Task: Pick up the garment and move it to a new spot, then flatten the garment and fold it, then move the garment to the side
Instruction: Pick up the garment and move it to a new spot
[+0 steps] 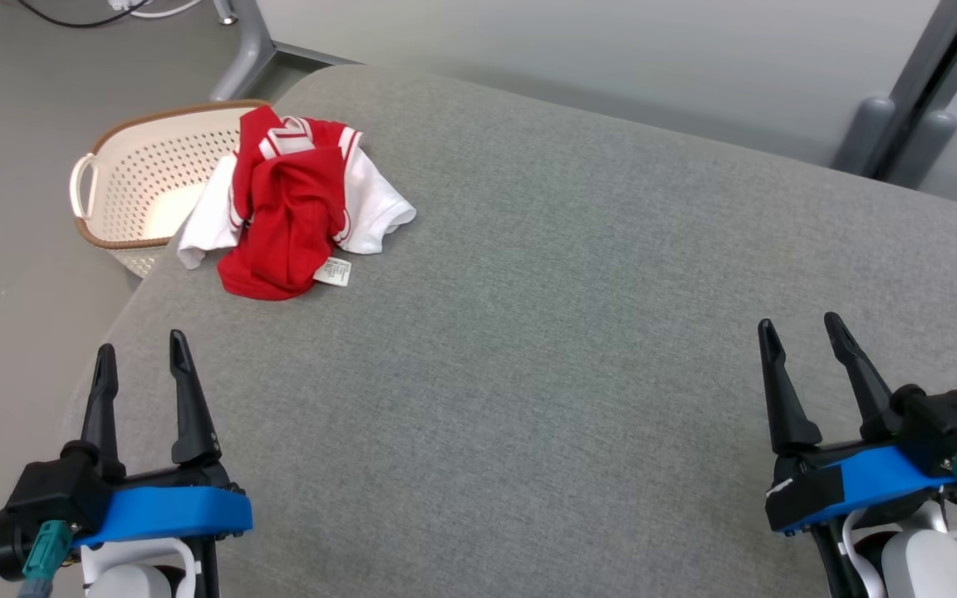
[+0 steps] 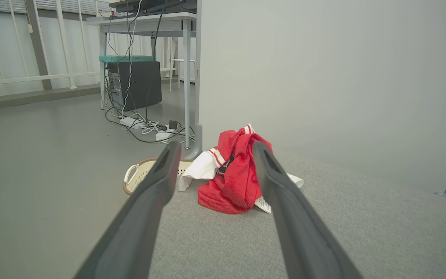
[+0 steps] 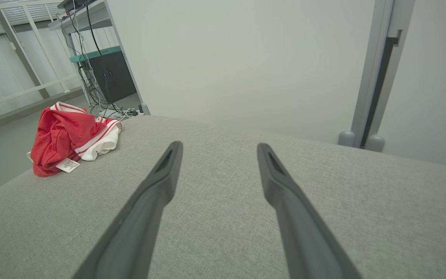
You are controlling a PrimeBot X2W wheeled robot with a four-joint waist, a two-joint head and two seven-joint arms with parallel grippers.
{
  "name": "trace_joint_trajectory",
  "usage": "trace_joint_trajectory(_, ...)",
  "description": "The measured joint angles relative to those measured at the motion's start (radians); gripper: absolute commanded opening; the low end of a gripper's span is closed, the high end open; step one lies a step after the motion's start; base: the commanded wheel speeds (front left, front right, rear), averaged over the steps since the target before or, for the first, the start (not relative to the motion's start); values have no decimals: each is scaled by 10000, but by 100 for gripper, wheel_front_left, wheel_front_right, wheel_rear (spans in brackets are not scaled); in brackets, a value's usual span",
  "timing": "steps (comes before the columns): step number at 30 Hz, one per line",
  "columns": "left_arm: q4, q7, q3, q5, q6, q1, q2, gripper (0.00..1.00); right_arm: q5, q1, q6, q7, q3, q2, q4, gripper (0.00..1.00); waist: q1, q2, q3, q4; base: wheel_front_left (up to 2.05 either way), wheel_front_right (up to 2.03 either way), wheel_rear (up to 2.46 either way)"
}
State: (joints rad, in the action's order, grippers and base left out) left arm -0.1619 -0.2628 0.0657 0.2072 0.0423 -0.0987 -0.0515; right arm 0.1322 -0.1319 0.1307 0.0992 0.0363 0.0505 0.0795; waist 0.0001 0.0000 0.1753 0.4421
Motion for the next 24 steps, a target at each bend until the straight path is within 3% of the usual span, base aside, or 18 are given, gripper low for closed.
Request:
trace_joint_trajectory(9,-163,0,685,63,-6,-1147,-198,100,-104,-189,0,-113,234,257,-276,100,-1,0,545,-599,0,0,0)
trace_joint_trajectory(16,-1057,0,1484,219,82,-3358,-1187,100,-288,-559,0,-443,378,619,-1012,100,0,0,1514,-1349,0,0,0)
trace_joint_trajectory(24,-3074,65,1764,449,293,-5564,-2347,100,-445,-699,0,-809,581,855,-2015,100,0,0,2692,-2197,0,0,0)
